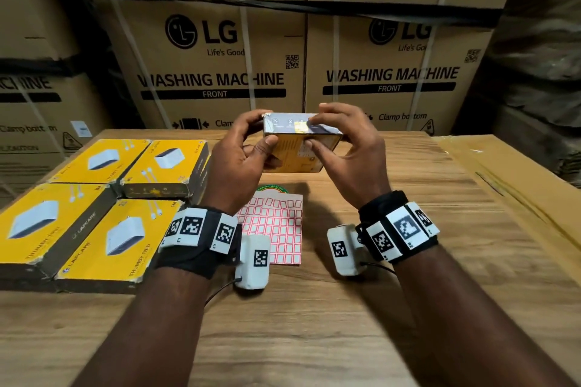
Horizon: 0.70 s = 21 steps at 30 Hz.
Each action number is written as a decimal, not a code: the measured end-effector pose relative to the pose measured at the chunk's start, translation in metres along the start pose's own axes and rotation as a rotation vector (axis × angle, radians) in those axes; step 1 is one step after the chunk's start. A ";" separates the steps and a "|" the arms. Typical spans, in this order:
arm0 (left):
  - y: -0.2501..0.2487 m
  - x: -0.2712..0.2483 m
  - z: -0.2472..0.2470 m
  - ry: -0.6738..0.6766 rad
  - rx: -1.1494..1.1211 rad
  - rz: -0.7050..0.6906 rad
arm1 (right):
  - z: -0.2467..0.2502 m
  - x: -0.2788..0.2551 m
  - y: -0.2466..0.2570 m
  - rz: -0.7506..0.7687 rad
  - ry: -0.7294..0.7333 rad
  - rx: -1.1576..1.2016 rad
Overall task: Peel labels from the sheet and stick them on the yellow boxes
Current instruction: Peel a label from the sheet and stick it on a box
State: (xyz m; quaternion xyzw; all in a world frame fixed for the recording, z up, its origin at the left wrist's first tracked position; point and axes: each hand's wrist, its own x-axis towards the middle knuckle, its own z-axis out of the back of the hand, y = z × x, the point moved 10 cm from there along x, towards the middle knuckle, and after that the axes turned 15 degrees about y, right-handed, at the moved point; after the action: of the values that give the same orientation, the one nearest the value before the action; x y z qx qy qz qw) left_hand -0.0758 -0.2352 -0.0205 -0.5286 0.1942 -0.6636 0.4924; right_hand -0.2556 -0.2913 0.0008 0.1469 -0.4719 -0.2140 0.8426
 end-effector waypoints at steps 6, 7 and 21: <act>0.008 -0.002 -0.003 0.032 -0.011 0.045 | -0.005 -0.002 0.005 -0.002 0.065 -0.118; 0.008 -0.002 -0.003 0.030 0.002 0.055 | -0.006 -0.001 0.004 -0.005 0.078 -0.123; 0.076 -0.010 0.008 0.271 0.426 0.497 | -0.004 -0.003 -0.031 -0.209 0.161 -0.129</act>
State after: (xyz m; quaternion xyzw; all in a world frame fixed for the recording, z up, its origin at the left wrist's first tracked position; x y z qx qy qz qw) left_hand -0.0351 -0.2580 -0.0812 -0.2576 0.2376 -0.6132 0.7079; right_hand -0.2605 -0.3170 -0.0174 0.1575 -0.3704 -0.3179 0.8584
